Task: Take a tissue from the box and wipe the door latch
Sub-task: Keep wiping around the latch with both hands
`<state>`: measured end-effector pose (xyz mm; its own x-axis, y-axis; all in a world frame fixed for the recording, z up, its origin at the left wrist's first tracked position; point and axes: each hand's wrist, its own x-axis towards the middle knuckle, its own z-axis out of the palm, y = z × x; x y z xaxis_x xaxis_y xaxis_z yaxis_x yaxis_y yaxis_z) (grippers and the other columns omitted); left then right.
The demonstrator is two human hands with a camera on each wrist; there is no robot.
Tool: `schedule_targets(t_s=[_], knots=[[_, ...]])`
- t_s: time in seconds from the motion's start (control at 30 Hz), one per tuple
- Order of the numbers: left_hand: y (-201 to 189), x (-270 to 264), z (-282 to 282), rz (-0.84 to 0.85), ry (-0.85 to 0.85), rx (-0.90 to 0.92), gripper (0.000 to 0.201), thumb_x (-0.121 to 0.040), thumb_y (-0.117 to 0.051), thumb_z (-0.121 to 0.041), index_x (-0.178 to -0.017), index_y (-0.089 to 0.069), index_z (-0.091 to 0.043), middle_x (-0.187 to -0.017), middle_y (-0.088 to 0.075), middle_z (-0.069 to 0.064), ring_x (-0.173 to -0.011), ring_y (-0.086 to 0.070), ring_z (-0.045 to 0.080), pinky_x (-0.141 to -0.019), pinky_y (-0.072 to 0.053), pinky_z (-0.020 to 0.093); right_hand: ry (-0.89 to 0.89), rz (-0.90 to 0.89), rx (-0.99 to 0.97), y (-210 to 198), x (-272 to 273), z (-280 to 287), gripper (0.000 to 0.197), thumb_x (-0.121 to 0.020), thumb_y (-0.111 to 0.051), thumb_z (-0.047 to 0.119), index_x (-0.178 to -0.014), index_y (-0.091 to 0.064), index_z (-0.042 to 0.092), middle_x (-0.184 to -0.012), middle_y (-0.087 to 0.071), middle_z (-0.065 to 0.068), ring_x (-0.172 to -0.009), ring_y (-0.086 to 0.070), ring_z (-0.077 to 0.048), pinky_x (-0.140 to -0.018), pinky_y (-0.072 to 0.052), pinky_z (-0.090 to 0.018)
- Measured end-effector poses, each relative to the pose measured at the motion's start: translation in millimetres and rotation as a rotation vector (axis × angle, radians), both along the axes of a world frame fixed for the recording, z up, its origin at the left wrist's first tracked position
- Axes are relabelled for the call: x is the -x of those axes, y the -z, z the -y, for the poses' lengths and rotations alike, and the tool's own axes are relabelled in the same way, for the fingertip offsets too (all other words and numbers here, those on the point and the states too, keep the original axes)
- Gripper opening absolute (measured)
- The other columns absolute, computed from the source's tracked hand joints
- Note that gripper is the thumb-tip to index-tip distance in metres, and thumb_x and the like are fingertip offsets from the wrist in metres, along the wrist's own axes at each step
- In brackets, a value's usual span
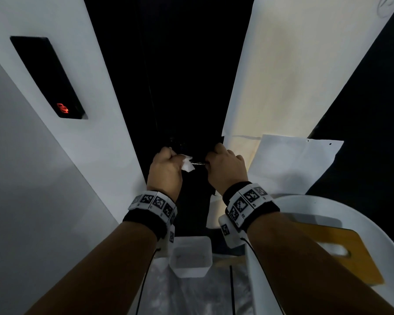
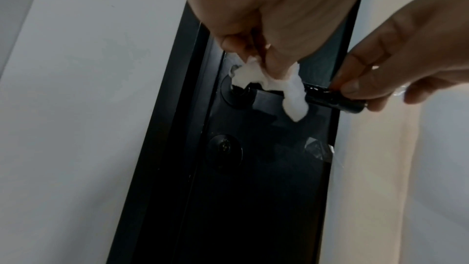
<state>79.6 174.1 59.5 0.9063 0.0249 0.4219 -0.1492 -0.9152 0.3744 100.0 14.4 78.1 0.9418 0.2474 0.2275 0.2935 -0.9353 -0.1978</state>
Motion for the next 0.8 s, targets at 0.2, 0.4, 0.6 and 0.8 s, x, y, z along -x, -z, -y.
schedule_targets(t_s=[0.2,0.4,0.6,0.8], knots=[[0,-7,-3,-0.038,0.001,-0.013,0.02,-0.084,-0.054,-0.002,-0.096,-0.066,-0.012,-0.103,-0.057,0.013,-0.09,-0.054,0.03,-0.074,-0.047,0.031,0.013,0.0,-0.009,1,0,-1,0.021,-0.084,-0.051,0.013,-0.101,-0.063,0.018,-0.11,-0.049,-0.001,-0.091,-0.054,-0.026,-0.074,-0.03,-0.034],[14,9,-4,0.108,-0.049,0.256,0.02,-0.094,-0.051,-0.012,-0.106,-0.063,-0.004,-0.109,-0.054,0.016,-0.083,-0.06,0.03,-0.075,-0.053,0.034,0.028,-0.001,-0.014,2,1,-1,0.022,-0.084,-0.05,0.013,-0.101,-0.063,0.018,-0.109,-0.049,-0.001,-0.091,-0.055,-0.027,-0.074,-0.03,-0.034],[20,5,-5,0.113,-0.023,0.314,0.023,-0.094,-0.052,-0.018,-0.109,-0.065,-0.007,-0.111,-0.054,0.009,-0.094,-0.059,0.023,-0.087,-0.05,0.03,0.046,-0.024,-0.022,0,2,-4,0.024,-0.084,-0.049,0.013,-0.103,-0.063,0.017,-0.111,-0.049,-0.002,-0.094,-0.055,-0.028,-0.076,-0.034,-0.036],[20,-4,-10,0.106,0.009,0.305,0.019,-0.092,-0.055,-0.02,-0.099,-0.068,-0.006,-0.091,-0.045,-0.009,-0.083,-0.046,0.004,-0.077,-0.033,0.008,0.056,-0.033,-0.039,-1,4,-6,0.024,-0.085,-0.049,0.016,-0.104,-0.063,0.017,-0.114,-0.049,-0.002,-0.096,-0.056,-0.029,-0.08,-0.037,-0.039]])
